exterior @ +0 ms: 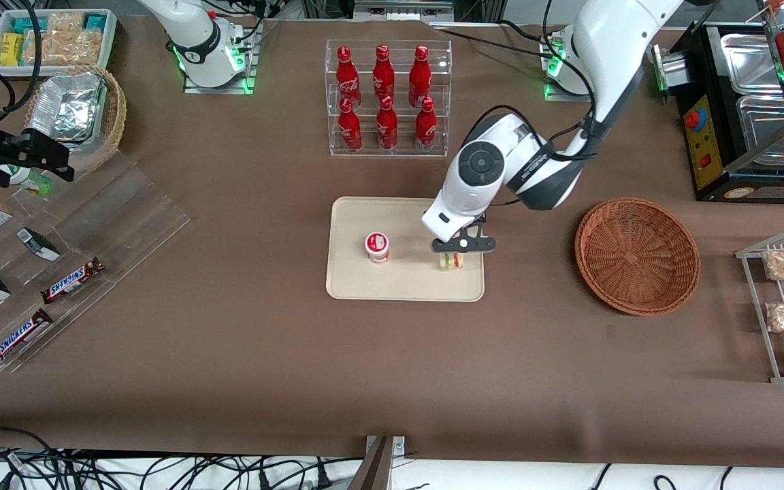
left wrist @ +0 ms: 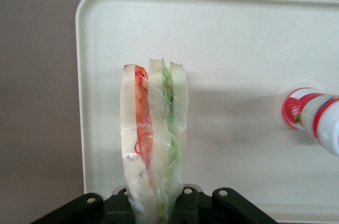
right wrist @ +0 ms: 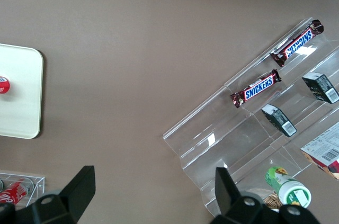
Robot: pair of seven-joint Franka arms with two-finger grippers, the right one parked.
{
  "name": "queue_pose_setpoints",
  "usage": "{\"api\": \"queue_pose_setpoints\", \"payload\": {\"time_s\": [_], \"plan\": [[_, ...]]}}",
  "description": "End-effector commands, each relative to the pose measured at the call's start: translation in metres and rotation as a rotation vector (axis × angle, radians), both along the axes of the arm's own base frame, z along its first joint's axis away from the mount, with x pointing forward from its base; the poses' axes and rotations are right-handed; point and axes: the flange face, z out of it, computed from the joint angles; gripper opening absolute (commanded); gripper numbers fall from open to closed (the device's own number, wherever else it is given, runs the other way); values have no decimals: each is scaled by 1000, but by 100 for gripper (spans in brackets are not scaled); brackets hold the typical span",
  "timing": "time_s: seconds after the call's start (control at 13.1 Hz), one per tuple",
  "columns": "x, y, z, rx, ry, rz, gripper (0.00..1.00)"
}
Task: Place sandwich from basket to tray
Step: 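Lower the sandwich beside the yogurt bottle and open the left gripper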
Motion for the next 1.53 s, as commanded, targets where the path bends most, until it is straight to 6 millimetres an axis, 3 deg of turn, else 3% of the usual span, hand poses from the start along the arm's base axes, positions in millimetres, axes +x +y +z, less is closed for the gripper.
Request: {"api": "queue_pose_setpoints", "payload": {"time_s": [0.0, 0.23, 0.61, 0.92, 0.99, 1.07, 1.3, 1.45], "plan": [[1, -8, -16, 32, -17, -20, 11], [-6, -14, -28, 38, 1, -34, 12], [-10, -16, -39, 48, 13, -42, 26], [-10, -15, -45, 69, 4, -65, 63], [-10, -15, -44, 68, 2, -65, 88], [-11, -15, -45, 71, 5, -66, 100], [-3, -7, -30, 85, -2, -47, 100], [13, 5, 3, 124, -11, 36, 100]]}}
